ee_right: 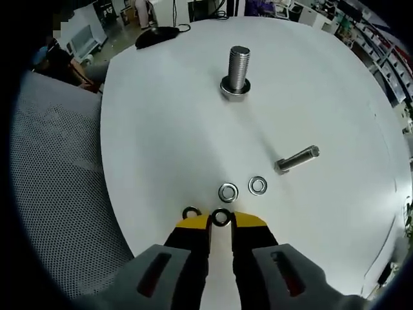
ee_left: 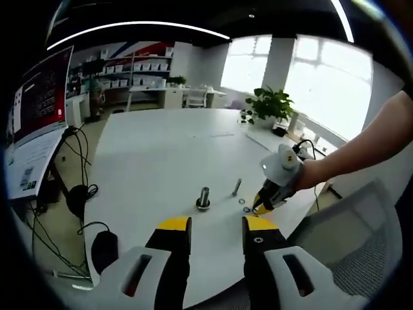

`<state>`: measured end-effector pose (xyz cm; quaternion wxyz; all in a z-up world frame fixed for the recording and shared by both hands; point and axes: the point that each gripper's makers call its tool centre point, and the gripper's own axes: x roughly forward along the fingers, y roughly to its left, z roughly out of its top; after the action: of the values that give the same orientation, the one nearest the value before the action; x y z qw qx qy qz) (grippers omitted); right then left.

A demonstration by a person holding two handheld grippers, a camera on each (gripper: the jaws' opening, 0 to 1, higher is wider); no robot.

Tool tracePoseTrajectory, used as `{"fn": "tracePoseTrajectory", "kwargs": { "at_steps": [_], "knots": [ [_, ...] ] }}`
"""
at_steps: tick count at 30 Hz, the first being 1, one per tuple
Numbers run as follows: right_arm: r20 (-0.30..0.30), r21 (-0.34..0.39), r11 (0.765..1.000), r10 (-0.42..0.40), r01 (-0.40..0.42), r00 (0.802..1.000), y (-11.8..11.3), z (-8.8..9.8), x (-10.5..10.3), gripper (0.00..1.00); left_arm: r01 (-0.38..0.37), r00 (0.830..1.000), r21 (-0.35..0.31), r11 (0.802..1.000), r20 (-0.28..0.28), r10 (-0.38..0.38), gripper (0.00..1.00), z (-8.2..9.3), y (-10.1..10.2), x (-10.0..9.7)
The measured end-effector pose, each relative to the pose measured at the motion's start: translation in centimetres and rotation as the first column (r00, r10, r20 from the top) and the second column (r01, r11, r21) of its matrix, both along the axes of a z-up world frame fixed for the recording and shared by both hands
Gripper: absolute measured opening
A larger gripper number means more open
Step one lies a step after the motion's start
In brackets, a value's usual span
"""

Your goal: Place the washer onto the threaded stud by aligning its center hole with the stud, sliding it down to the base, and recovering from edge contact or off-axis alignment until the washer reaches the visible bottom stop.

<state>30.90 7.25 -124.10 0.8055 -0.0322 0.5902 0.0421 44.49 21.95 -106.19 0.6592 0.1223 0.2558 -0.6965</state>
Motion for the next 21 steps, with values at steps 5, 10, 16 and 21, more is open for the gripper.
{"fn": "tracePoseTrajectory", "kwargs": {
  "at_steps": [5,10,16,21],
  "knots": [
    [0.005,0.001,0.999,0.033,-0.033,0.999,0.1,0.0,-0.2,0.14,-0.002,1.000,0.003,1.000,0.003,0.002,0.30,-0.1,-0.1,-0.1],
    [-0.008,0.004,0.999,0.036,-0.036,0.999,0.1,-0.2,-0.2,0.16,-0.008,1.000,-0.001,1.000,0.003,0.008,0.30,0.0,-0.2,-0.1],
    [-0.014,0.004,0.997,0.076,-0.076,0.997,0.2,0.0,-0.4,0.18,-0.019,1.000,-0.001,1.000,-0.005,0.019,0.30,-0.3,-0.1,0.2],
    [-0.055,-0.004,0.992,0.127,-0.127,0.990,-0.5,-0.9,-0.3,0.16,-0.025,1.000,-0.006,1.000,-0.010,0.025,0.30,0.0,-0.1,0.1]
  ]
}}
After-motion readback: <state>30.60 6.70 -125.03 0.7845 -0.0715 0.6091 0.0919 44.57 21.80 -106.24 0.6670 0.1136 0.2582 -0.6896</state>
